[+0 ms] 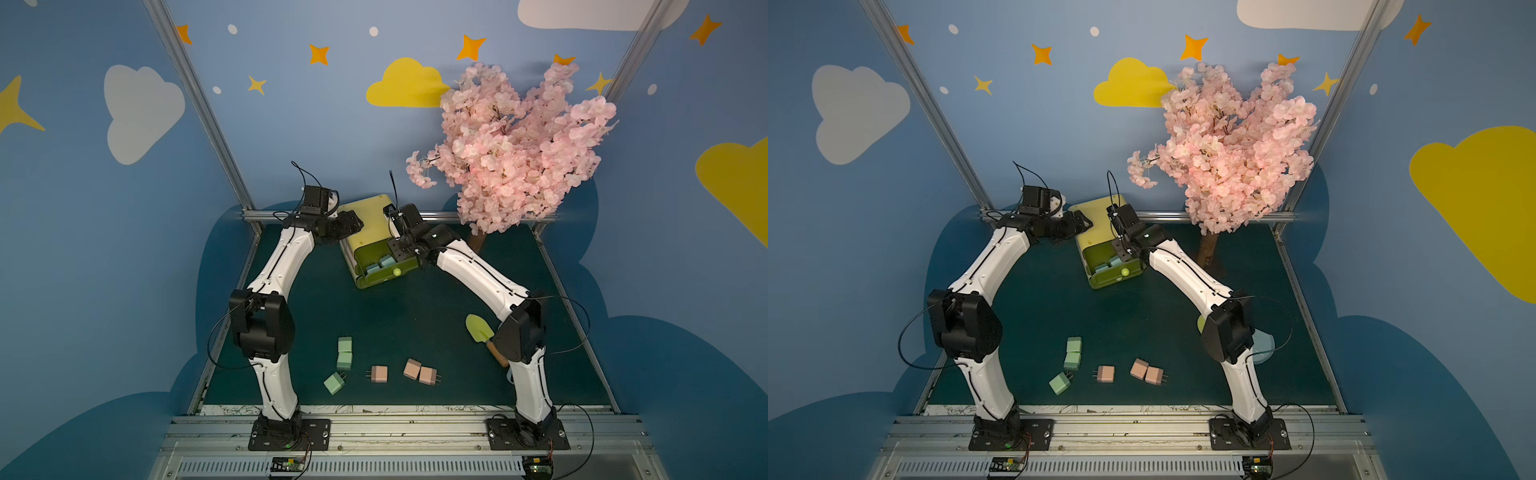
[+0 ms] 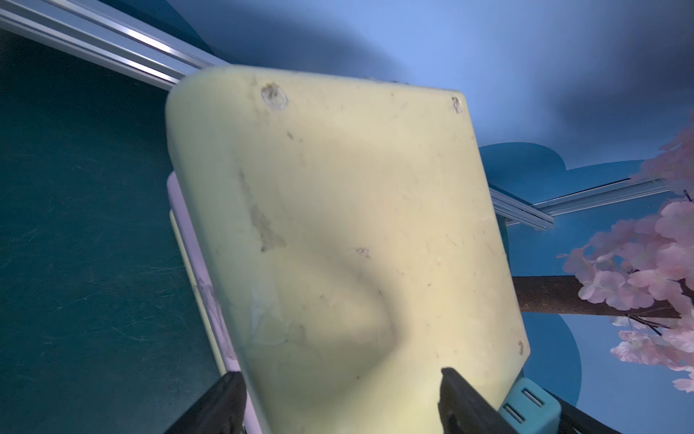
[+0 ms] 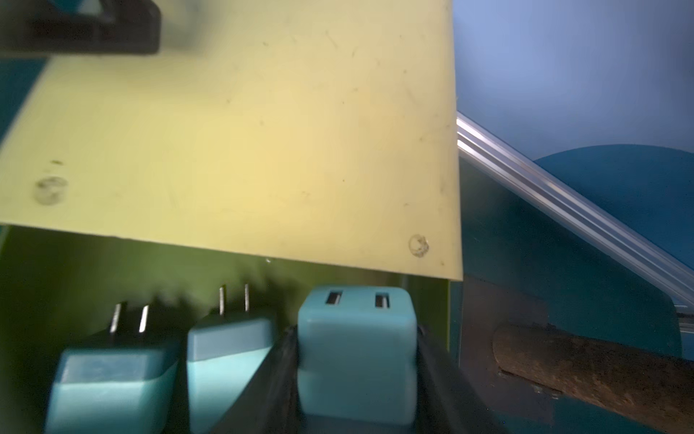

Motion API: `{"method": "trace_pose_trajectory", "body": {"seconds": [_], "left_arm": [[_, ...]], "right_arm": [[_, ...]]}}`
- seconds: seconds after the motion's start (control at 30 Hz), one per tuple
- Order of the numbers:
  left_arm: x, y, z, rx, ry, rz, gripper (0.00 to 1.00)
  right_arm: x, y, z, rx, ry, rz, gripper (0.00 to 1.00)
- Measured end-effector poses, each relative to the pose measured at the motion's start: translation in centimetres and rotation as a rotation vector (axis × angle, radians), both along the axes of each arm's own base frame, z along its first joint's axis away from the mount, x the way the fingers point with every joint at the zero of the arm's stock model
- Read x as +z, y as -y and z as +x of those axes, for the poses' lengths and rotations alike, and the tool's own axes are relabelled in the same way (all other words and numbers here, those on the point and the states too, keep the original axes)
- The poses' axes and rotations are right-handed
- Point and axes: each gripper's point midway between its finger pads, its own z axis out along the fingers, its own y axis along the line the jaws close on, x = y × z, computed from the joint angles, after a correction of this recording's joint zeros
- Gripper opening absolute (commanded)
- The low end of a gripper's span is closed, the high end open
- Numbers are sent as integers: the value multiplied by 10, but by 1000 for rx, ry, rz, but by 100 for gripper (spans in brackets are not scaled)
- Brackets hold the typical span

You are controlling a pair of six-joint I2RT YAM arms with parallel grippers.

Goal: Place the plugs into the drawer by color
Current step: Place the plug in the drawer.

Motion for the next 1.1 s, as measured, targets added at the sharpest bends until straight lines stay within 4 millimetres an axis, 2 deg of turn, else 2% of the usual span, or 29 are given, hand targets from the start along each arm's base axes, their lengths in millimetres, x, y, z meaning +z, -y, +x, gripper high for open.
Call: {"method": "trace_pose_trajectory", "body": {"seconds": [0.1, 0.27, 0.6, 0.7, 0.93, 1.1], "left_arm": [[-5, 0, 2, -1, -8, 3, 83], [-11, 0, 3, -2, -21, 5, 83], [-10, 0, 5, -5, -18, 9, 82], [-9, -1, 5, -4, -20, 18, 82], [-15, -2, 6, -9, -26, 35, 82], [-14, -3, 7, -11, -21, 37, 81]], "right_arm": [[-8, 2, 6, -10, -9, -9, 44], [-11, 8, 17, -36, -2, -16, 44], [-20, 15, 24, -56, -8, -33, 45], [-23, 14, 24, -52, -15, -36, 48], [-24, 13, 24, -41, -17, -40, 62], [-18, 10, 24, -22, -6, -35, 66]]}}
